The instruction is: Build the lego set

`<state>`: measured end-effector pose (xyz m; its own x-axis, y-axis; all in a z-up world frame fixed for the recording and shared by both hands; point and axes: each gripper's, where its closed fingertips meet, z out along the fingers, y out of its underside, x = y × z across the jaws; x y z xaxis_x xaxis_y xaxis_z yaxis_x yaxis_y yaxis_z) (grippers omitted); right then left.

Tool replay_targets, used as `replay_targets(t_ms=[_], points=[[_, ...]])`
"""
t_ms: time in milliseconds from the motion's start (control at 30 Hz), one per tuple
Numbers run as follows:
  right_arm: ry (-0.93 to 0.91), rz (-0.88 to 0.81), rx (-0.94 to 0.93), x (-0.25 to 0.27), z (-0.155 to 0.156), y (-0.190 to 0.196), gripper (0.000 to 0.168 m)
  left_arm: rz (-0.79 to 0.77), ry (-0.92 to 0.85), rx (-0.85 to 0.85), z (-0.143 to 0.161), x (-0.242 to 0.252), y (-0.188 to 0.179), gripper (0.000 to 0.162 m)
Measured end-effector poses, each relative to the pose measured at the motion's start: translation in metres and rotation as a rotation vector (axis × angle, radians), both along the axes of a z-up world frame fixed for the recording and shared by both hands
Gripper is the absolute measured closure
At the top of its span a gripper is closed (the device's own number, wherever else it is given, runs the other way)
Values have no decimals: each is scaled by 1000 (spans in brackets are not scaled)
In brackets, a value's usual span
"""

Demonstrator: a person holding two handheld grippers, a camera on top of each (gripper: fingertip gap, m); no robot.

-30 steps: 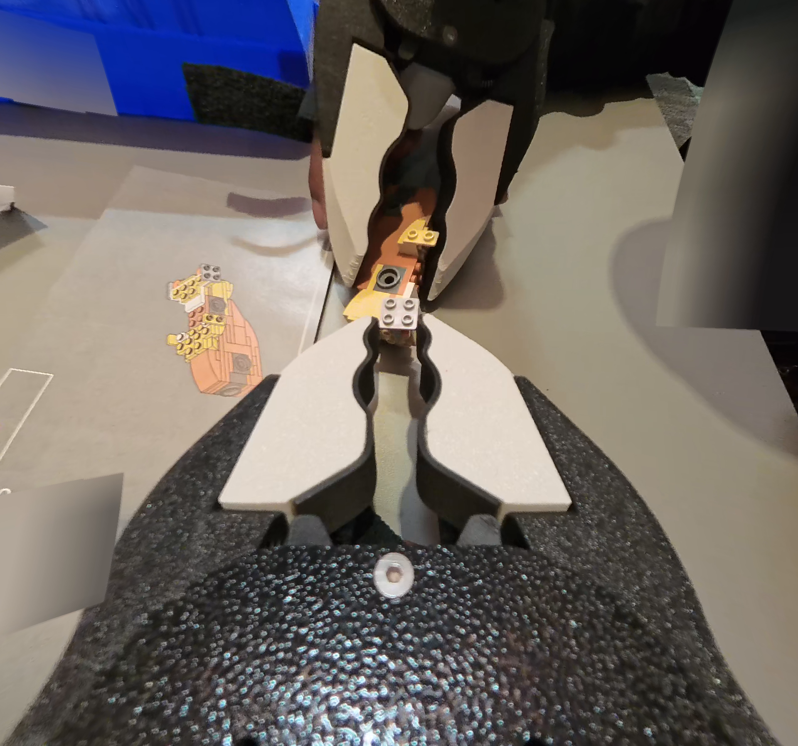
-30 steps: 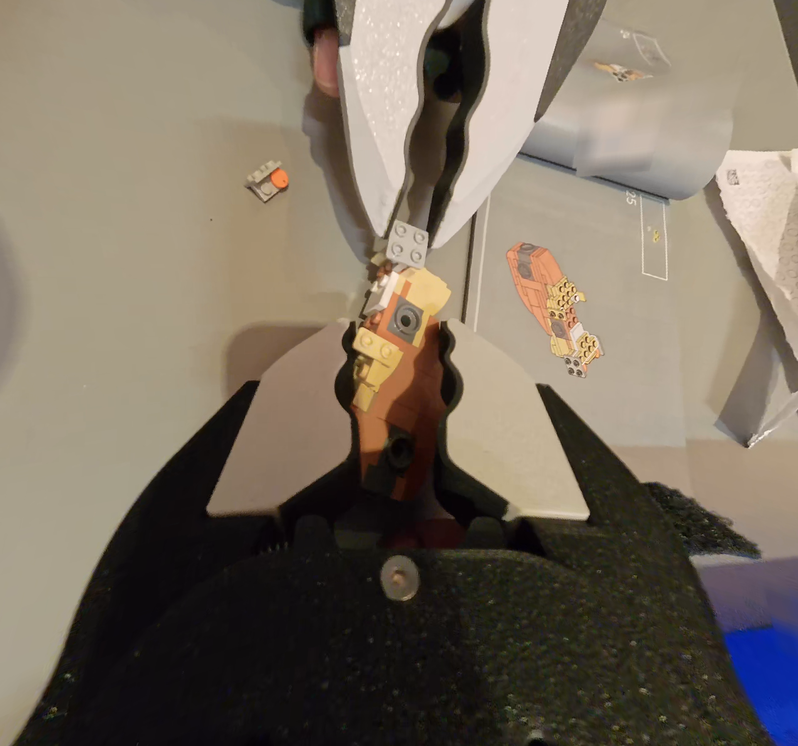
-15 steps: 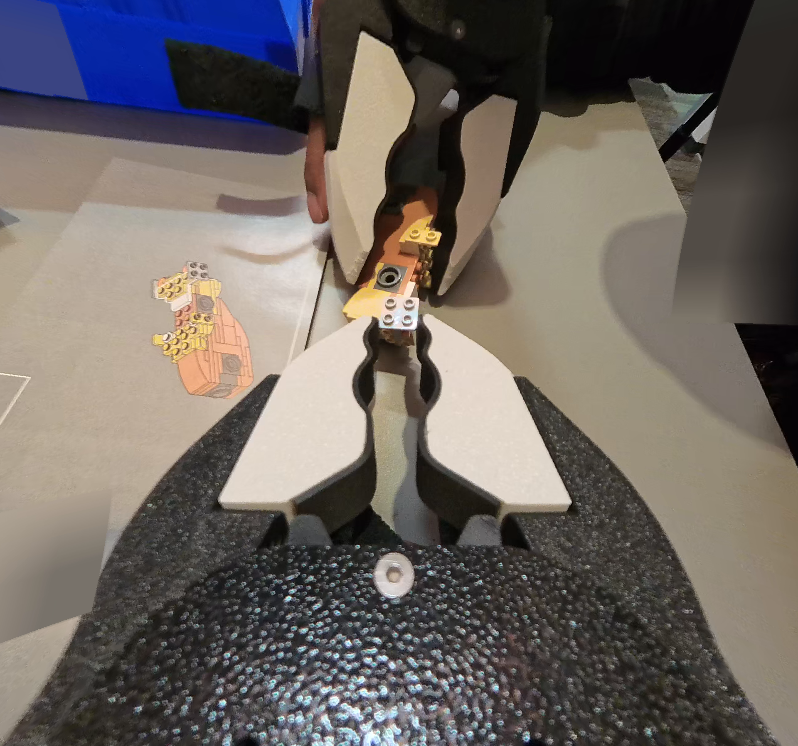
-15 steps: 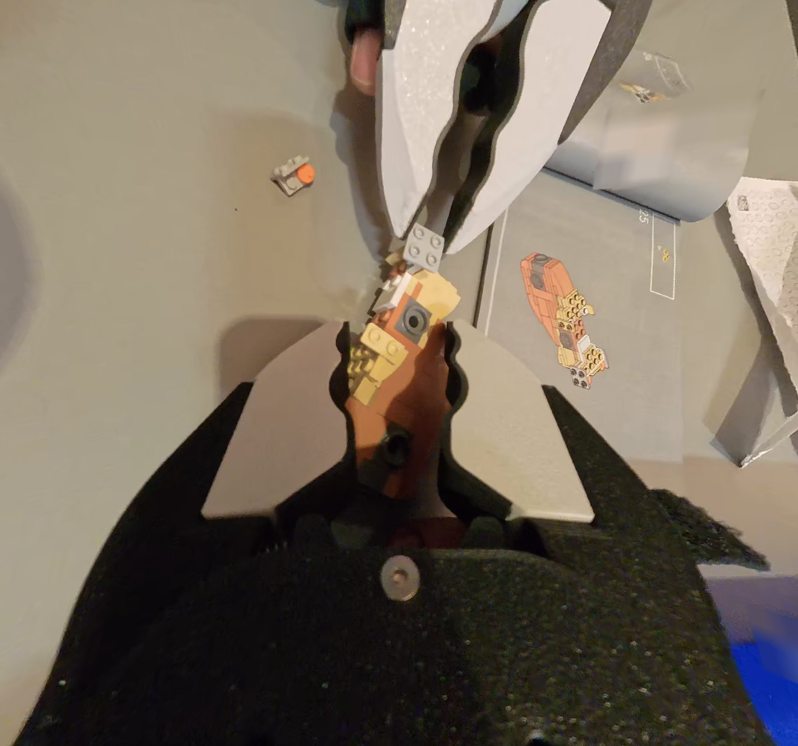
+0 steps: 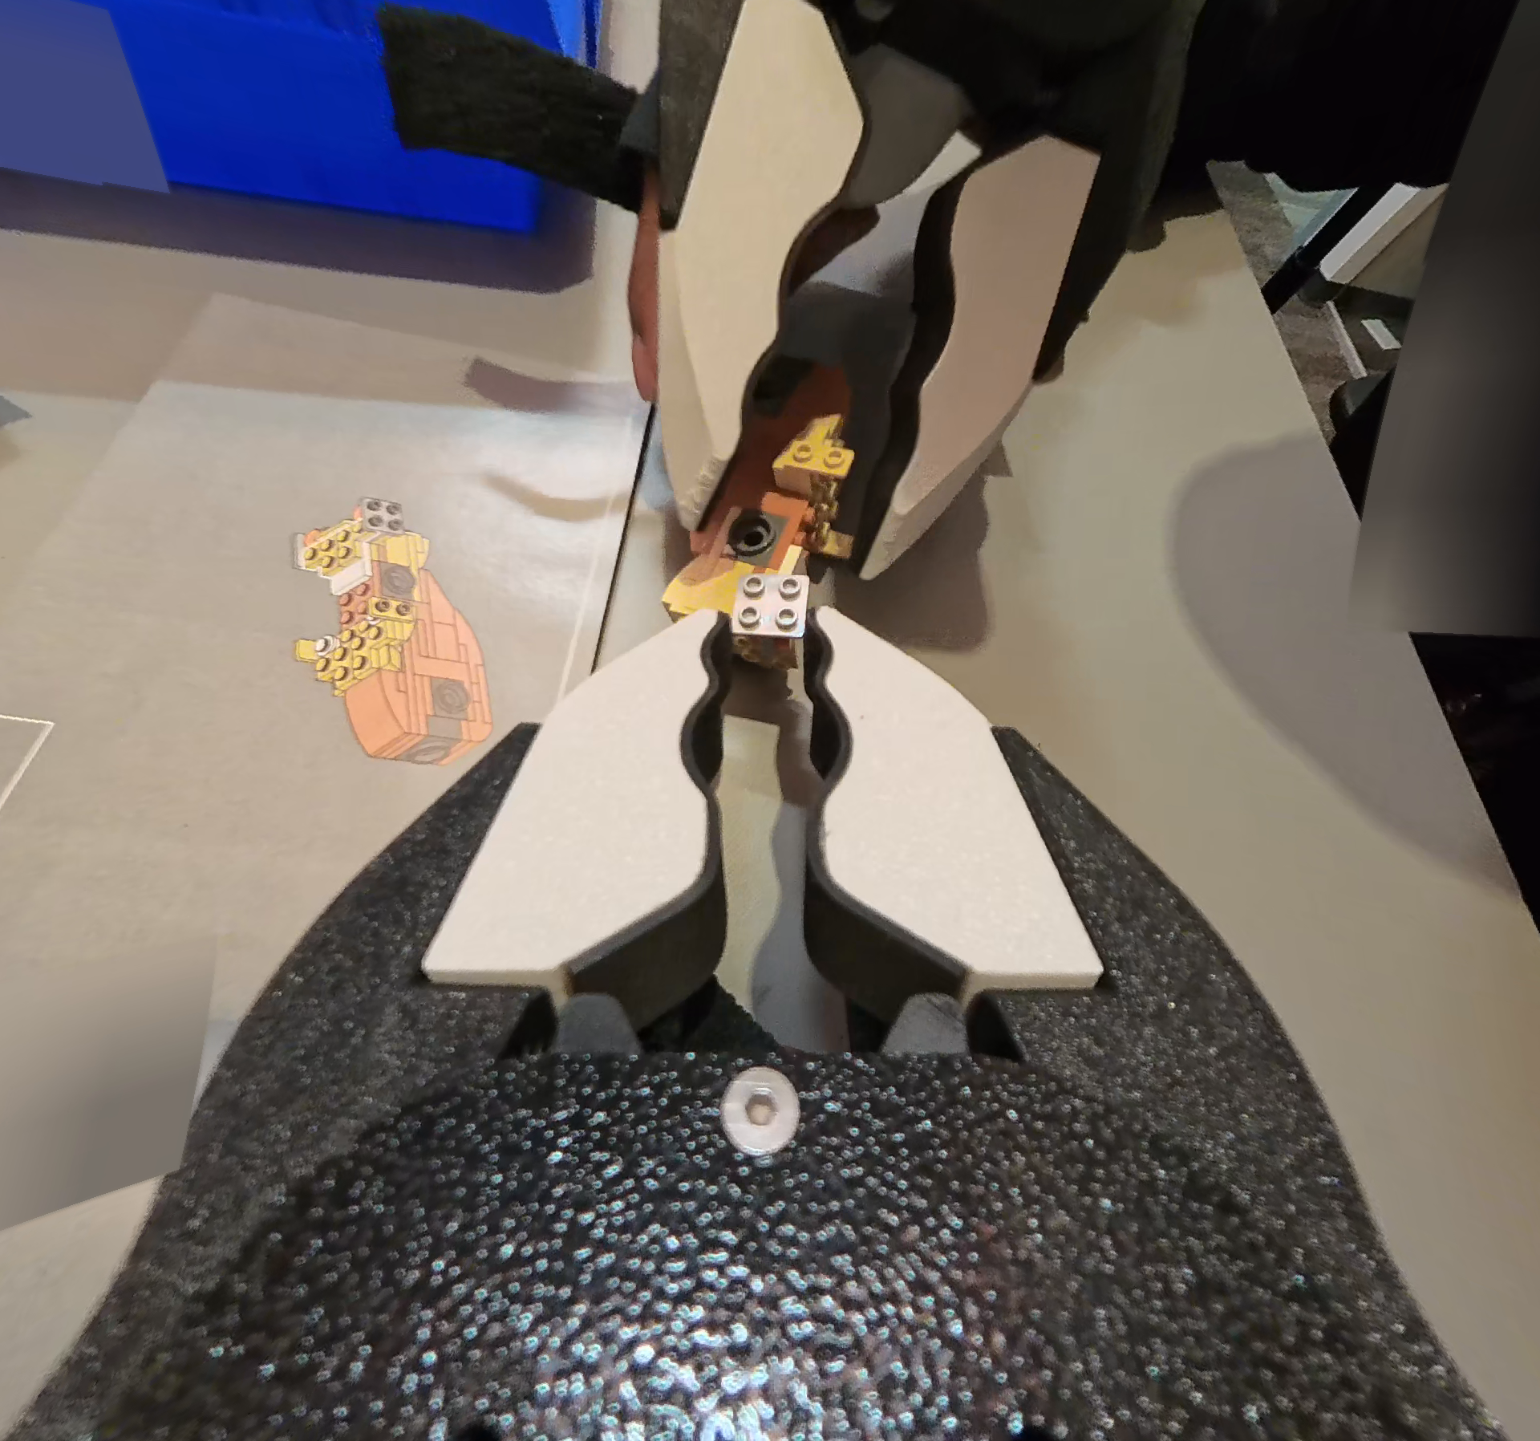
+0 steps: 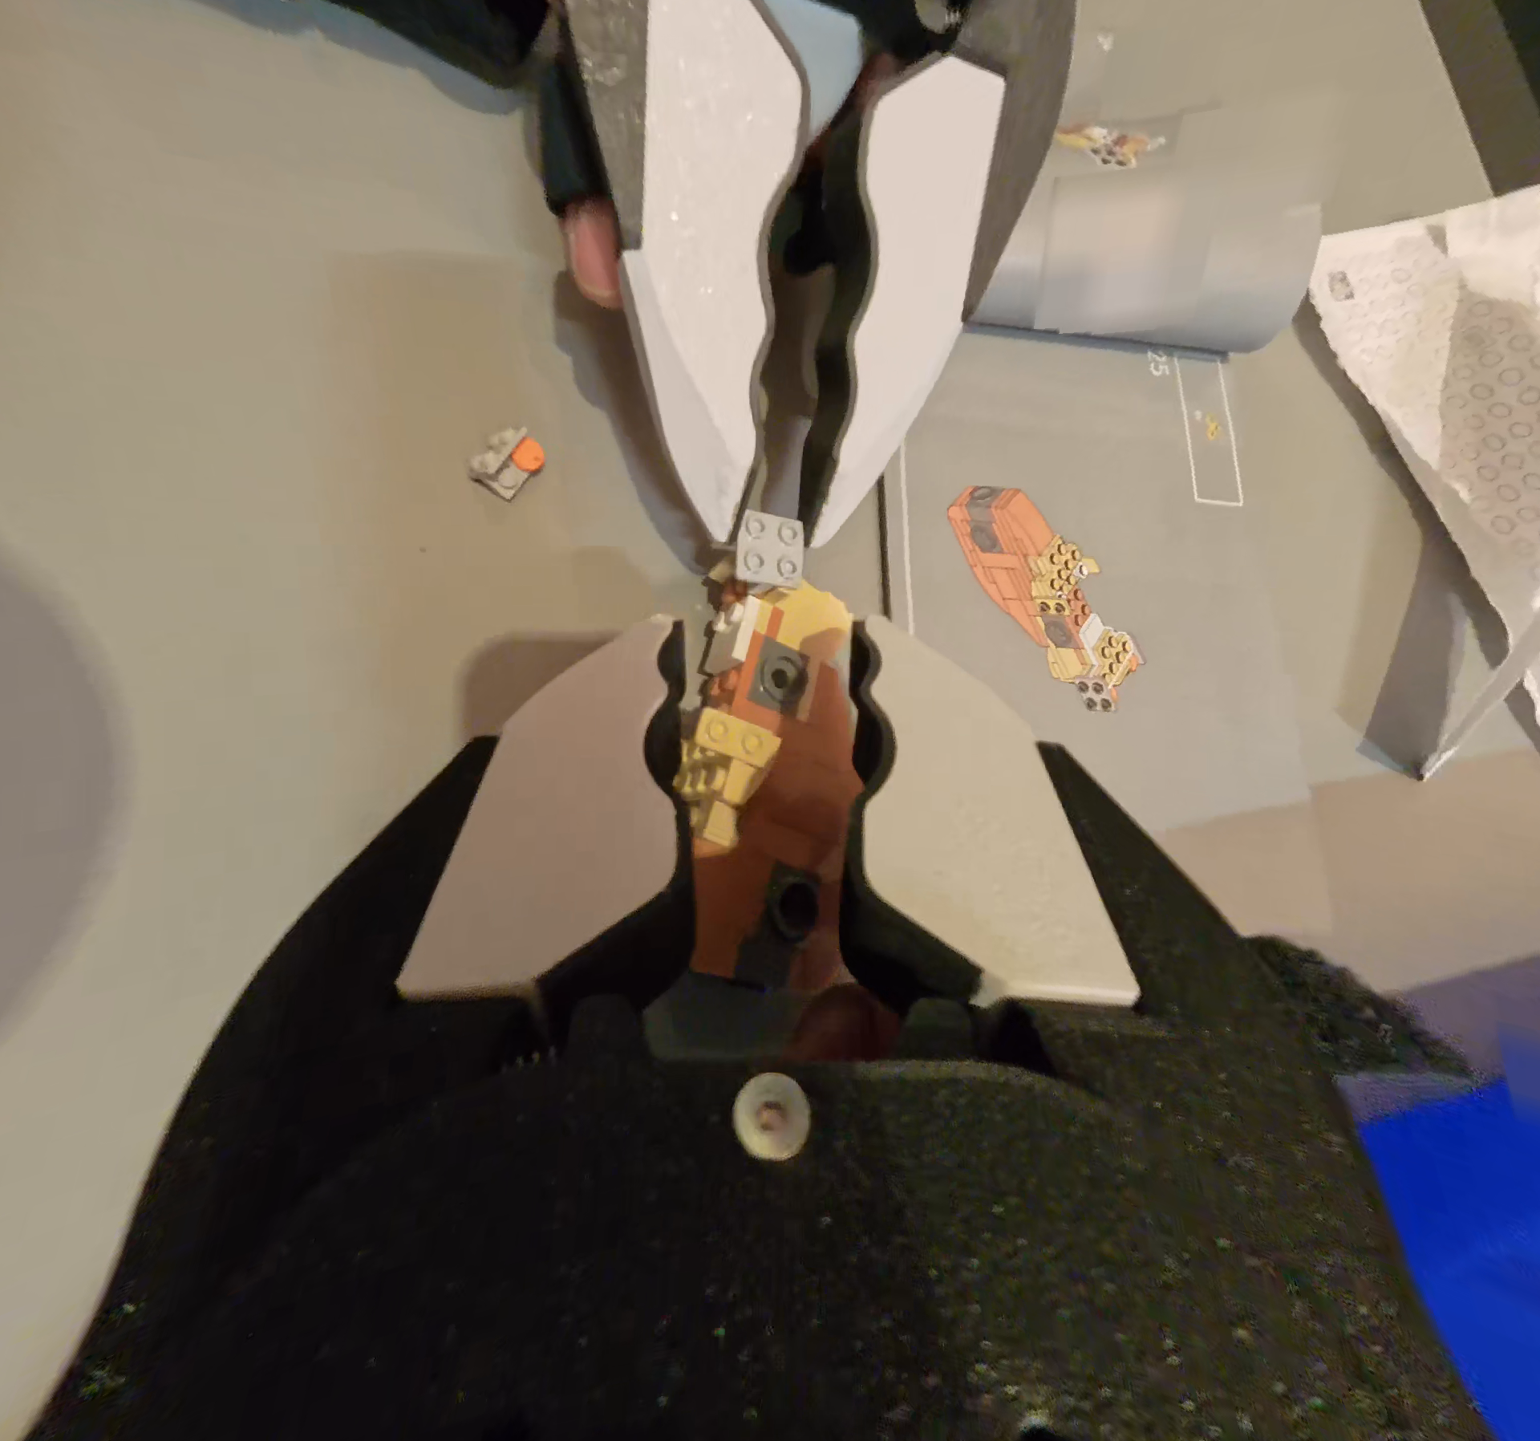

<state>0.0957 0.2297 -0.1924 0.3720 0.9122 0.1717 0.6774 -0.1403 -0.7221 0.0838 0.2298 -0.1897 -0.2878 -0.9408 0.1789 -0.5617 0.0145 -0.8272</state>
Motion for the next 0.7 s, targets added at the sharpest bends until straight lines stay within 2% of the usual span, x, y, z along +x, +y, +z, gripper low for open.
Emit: replay_targets(t_ms=[433, 700], points=[[-57, -126, -105, 8, -13, 5, 128, -24, 2, 9, 0, -1, -1, 146], [-120, -72, -85, 6, -20, 3, 133, -31, 1, 17, -1, -1, -2, 146]])
